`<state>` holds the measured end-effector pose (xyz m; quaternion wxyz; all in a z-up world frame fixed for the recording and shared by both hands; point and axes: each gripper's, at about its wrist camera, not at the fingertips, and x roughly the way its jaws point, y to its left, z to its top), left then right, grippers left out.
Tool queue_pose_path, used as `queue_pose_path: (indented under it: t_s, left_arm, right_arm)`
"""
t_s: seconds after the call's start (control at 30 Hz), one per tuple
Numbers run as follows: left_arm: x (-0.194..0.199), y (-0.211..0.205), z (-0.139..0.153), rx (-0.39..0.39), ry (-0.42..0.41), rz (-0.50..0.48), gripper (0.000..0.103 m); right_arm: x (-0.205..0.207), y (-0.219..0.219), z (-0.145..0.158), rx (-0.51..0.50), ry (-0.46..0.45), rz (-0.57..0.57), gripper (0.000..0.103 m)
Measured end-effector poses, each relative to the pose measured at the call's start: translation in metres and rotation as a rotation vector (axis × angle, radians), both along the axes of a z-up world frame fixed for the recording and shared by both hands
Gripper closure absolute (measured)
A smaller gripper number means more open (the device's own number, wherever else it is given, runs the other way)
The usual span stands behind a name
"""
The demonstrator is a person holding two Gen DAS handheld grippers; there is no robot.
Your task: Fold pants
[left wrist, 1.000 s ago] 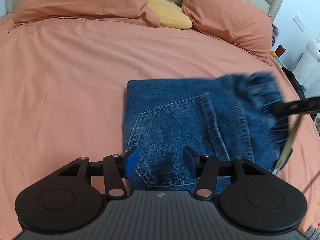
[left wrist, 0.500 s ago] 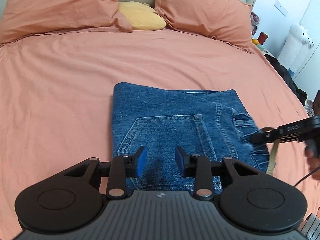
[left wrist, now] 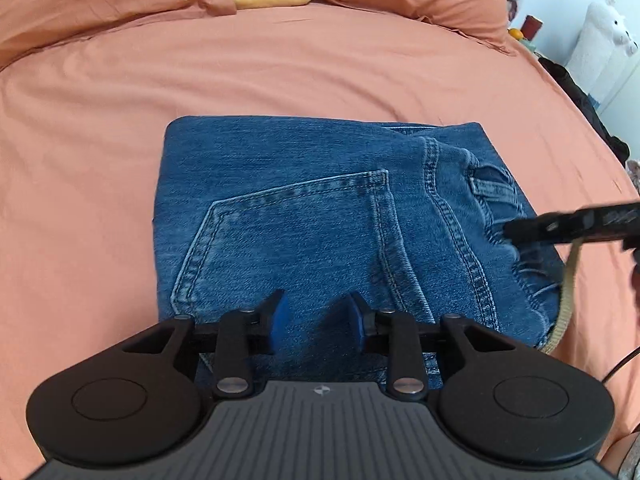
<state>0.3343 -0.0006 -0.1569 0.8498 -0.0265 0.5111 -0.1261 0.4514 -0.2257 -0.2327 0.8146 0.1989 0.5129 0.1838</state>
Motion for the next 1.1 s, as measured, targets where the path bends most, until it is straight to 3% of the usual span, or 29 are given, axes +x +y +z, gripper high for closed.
queue_pose_path:
  t_s: [0.03,0.1,0.27,0.43,0.57,0.6,0.67,0.7,0.87,1.1]
  left_arm:
    - [-0.001,-0.001,0.0,0.004,-0.002,-0.006,0.068]
    - [-0.001,-0.001,0.001,0.004,-0.003,-0.012,0.068]
    - [-0.001,0.001,0.001,-0.015,-0.002,0.002,0.068]
    - [0.001,0.003,0.002,-0.027,0.003,0.008,0.068]
    - [0.004,0.006,0.0,-0.046,0.013,0.032,0.068]
    - [0.005,0.006,0.0,-0.05,0.015,0.039,0.068]
    - [0.006,0.005,0.001,-0.046,0.015,0.042,0.068]
    - [0.006,0.005,0.002,-0.043,0.014,0.044,0.068]
    - [-0.004,0.013,0.019,-0.056,-0.045,0.051,0.068]
    - [-0.012,0.042,0.055,-0.049,-0.163,0.126,0.068]
  right_arm:
    - [-0.002,-0.006,0.004,0.009,-0.007,-0.004,0.049]
    - [-0.006,-0.02,0.01,0.034,-0.021,0.0,0.041]
    - [0.003,-0.036,-0.019,0.161,0.115,-0.041,0.04]
    - [0.011,-0.033,-0.048,0.235,0.16,-0.074,0.04]
    - [0.016,-0.027,-0.057,0.273,0.177,-0.077,0.052]
    - [0.015,-0.026,-0.059,0.288,0.186,-0.082,0.059]
    - [0.014,-0.023,-0.057,0.316,0.195,-0.089,0.083]
    - [0.013,-0.022,-0.054,0.321,0.188,-0.089,0.087]
    - [0.008,0.005,0.003,0.183,0.05,0.011,0.092]
    - [0.021,0.057,0.111,0.146,-0.106,0.102,0.094]
